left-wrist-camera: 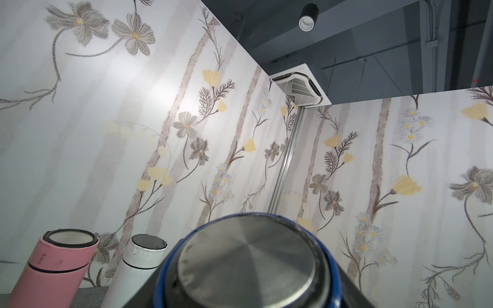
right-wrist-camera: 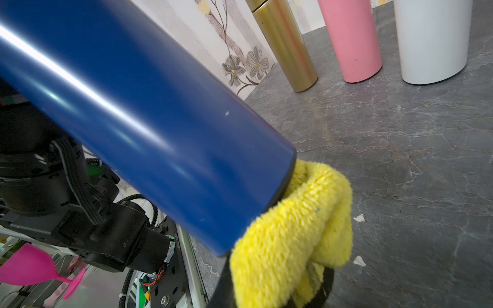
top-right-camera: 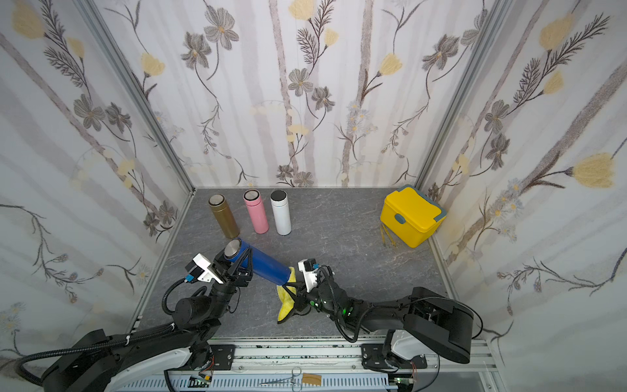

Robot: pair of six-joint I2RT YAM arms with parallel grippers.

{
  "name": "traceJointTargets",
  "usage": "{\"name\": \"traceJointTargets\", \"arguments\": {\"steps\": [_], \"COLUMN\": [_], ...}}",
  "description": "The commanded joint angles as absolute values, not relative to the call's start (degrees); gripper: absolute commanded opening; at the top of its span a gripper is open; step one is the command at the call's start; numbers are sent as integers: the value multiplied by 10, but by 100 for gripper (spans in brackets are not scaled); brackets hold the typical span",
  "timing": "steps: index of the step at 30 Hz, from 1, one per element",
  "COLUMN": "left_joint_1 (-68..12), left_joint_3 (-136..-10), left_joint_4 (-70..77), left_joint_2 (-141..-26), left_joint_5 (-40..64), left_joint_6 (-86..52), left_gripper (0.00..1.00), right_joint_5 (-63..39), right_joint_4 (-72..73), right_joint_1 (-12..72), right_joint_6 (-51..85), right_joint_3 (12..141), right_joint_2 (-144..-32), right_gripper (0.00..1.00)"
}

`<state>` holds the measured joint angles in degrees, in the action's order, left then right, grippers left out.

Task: Wipe the surface of the thermos
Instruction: Wipe the dirt from the surface of the thermos.

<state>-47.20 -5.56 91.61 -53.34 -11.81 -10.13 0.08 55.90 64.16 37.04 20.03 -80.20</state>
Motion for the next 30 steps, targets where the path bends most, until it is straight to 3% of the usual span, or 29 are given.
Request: {"name": "traceJointTargets", "arguments": {"steps": [1, 18, 25, 30], "left_joint_1": [-473, -473, -472, -472], "left_joint_3": [-55, -75, -81, -86], "left_joint_4": [1027, 976, 949, 936], "left_joint_2": [-523, -515, -500, -497], "left_joint_5": [-113, -99, -93, -90], "left_joint_6": [-120, -168, -184, -190], "left_gripper": [0, 0, 0, 0], "right_joint_5": [-47, -80, -53, -75], "right_joint_4": [669, 740, 747, 728], "right_joint_1": [647, 656, 616, 648], "right_joint_6": [363, 339, 358, 336], "right_joint_3": [207, 187, 152, 191], "right_joint_2": [-810, -794, -759, -783], "right_gripper": [0, 0, 0, 0]}}
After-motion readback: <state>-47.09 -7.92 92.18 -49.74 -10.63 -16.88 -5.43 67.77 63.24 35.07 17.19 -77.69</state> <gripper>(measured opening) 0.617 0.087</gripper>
